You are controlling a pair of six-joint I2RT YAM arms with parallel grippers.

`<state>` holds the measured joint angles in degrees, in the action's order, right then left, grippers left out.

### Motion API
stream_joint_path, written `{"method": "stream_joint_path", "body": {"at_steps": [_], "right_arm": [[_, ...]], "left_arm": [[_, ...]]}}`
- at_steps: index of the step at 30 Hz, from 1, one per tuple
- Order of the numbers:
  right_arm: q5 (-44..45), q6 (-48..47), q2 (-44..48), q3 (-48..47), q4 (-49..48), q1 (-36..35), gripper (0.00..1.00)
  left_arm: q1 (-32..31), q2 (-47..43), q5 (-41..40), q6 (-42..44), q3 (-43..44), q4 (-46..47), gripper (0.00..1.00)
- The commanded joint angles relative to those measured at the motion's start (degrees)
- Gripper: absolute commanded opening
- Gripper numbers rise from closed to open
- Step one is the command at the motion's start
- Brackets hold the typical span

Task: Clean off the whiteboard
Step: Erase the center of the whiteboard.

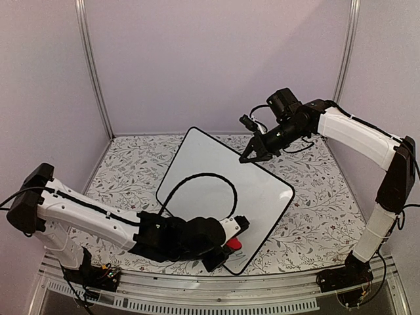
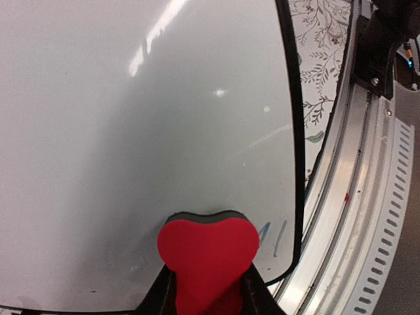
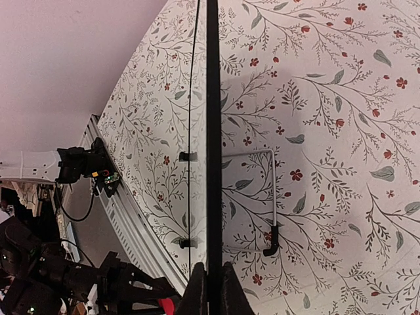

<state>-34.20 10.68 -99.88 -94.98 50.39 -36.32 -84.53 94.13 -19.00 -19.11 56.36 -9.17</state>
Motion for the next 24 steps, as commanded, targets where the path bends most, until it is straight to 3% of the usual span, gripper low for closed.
{"method": "stream_joint_path", "body": {"at_steps": [1, 8, 24], "right_arm": [[-0.7, -0.9, -2.2, 0.6, 4.0, -2.2, 0.00], [-0.7, -0.9, -2.0, 0.7, 4.0, -2.2, 0.00], [-0.9, -0.9, -2.4, 0.3, 4.1, -2.2, 0.00]], "left_arm": [[0.4, 3.8, -2.1, 3.5, 4.0, 0.1, 0.00], [0.5, 8.3, -0.6, 2.0, 3.7, -0.9, 0.00], [-0.5, 9.1, -0.1, -5.1, -3.6, -5.4, 0.00]]}}
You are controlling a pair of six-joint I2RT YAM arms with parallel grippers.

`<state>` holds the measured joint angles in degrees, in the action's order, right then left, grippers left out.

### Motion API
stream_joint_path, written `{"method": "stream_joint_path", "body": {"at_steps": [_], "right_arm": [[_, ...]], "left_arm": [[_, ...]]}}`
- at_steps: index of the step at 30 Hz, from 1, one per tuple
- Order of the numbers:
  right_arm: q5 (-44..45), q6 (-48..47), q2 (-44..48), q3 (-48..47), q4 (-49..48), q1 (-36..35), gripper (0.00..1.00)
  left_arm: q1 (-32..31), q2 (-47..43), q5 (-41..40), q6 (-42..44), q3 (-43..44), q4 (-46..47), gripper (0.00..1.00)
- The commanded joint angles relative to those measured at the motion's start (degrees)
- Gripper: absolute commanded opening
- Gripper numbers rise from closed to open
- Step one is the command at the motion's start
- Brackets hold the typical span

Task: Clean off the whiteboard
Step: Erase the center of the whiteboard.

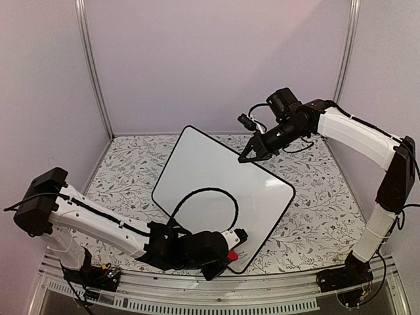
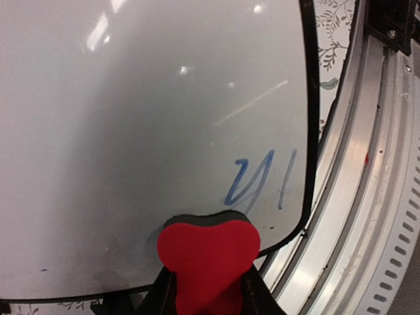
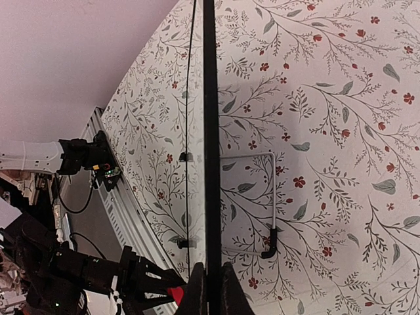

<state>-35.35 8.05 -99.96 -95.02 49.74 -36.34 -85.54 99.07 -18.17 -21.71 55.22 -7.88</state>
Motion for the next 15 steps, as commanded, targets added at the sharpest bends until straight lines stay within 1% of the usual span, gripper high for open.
{"method": "stream_joint_path", "body": {"at_steps": [1, 8, 11, 15], "right_arm": [[0.3, 1.7, -2.3, 0.3, 4.8, -2.2, 0.00], [0.3, 1.7, -2.3, 0.3, 4.8, -2.2, 0.00], [0.1, 1.8, -2.3, 0.2, 4.7, -2.2, 0.00], [-2.5, 2.5, -2.3, -0.6, 4.8, -2.2, 0.00]], "left_arm": [[0.4, 4.2, -1.1, -2.8, -2.6, -7.1, 0.00], [0.1, 0.9, -1.6, -4.9, -5.6, -9.2, 0.00], [0.2, -1.0, -3.2, -5.3, -6.2, -10.0, 0.00], [0.1, -5.1, -6.2, -4.9, -5.7, -10.3, 0.00]]}}
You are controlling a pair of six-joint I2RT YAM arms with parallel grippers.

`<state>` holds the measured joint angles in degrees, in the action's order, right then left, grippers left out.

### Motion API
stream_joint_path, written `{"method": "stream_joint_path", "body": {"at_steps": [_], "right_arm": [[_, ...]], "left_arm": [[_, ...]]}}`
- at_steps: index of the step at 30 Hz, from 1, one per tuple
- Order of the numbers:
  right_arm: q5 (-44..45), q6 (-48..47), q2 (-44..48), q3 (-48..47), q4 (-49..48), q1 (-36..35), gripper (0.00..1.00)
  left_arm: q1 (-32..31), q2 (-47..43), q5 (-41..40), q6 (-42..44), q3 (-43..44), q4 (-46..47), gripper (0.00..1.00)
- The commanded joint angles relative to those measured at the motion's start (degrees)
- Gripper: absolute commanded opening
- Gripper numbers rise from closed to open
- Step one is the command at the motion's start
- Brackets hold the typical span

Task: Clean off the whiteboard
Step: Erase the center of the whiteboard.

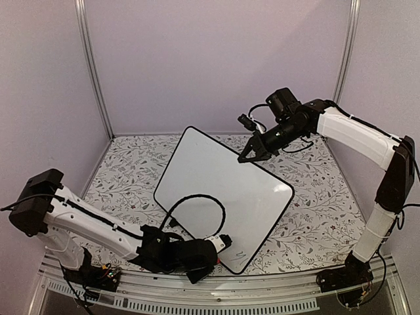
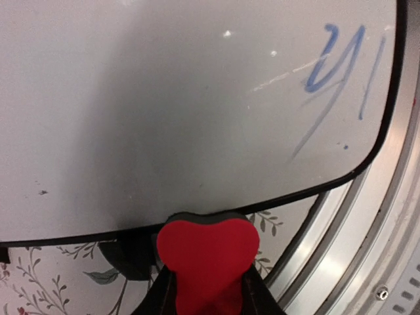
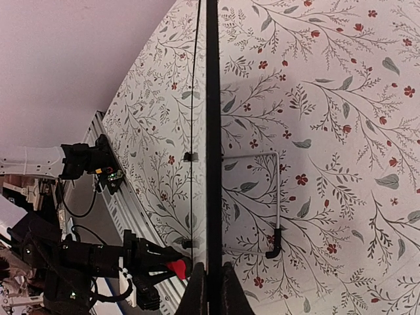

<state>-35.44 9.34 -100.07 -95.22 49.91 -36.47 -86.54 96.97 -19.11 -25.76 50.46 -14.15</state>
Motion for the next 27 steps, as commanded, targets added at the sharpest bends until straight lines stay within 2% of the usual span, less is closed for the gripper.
{"method": "stream_joint_path", "body": {"at_steps": [1, 5, 12, 20, 27], "right_arm": [[-2.6, 1.5, -2.1, -0.7, 4.6, -2.0, 0.00], [-4.4, 2.8, -1.8, -1.4, 4.2, -2.0, 0.00], [1.1, 3.7, -1.9, -2.4, 1.2, -2.0, 0.00], [1.8, 8.2, -1.1, -2.3, -4.8, -1.9, 0.00], [6.5, 12.2, -2.5, -3.2, -8.9, -1.9, 0.00]], "left_arm": [[1.1, -4.0, -5.9, -0.3, -0.6, -3.9, 0.00], [0.9, -6.6, -8.5, 1.4, 1.3, -3.5, 0.00], [1.0, -8.1, -14.2, 0.6, 2.3, -5.0, 0.00], [1.6, -10.2, -16.7, -1.3, 1.4, -6.1, 0.00], [4.0, -13.7, -17.3, -1.4, -1.2, -6.7, 0.00]]}}
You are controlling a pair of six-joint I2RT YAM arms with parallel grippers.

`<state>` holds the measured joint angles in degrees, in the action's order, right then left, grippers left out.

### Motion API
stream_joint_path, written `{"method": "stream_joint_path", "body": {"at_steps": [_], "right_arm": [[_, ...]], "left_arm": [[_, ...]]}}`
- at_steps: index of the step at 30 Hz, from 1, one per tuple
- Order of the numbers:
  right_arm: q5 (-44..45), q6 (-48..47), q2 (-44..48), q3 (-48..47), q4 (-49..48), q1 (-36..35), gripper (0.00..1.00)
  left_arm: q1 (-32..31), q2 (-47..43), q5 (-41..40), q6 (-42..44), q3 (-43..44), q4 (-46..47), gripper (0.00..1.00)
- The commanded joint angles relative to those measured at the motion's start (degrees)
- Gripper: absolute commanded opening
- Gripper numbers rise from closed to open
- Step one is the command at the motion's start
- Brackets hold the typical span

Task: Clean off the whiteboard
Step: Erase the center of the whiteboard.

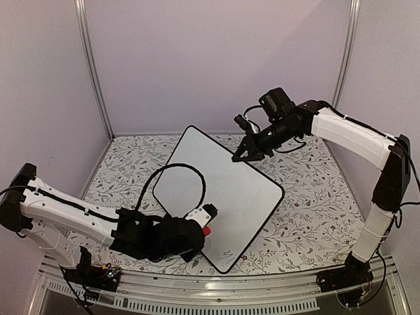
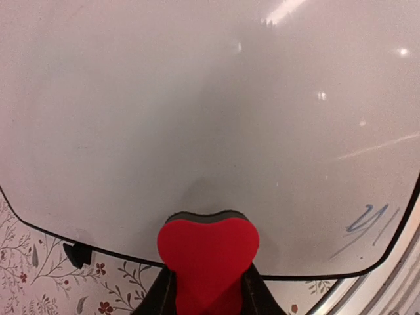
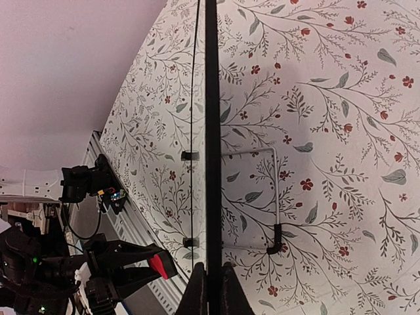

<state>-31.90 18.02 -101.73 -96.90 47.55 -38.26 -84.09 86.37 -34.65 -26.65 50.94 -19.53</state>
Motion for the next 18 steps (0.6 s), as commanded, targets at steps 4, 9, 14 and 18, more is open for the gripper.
{"method": "stream_joint_path", "body": {"at_steps": [4, 9, 14, 18], "right_arm": [[4.6, 5.7, -2.6, -2.9, -9.6, -0.2, 0.00], [4.1, 8.4, -6.5, -5.2, -12.8, -0.1, 0.00], [3.6, 10.0, -8.3, -6.2, -13.6, -0.2, 0.00], [3.8, 10.0, -8.5, -6.4, -13.2, -0.2, 0.00]], "left_arm": [[3.6, -7.4, -1.1, 1.2, -4.2, -0.5, 0.00], [4.6, -13.4, 3.0, 7.6, -7.1, 3.5, 0.00], [4.3, -15.4, 10.0, 11.6, -7.6, 6.2, 0.00], [4.0, -12.9, 11.8, 11.6, -7.1, 7.0, 0.00]]}}
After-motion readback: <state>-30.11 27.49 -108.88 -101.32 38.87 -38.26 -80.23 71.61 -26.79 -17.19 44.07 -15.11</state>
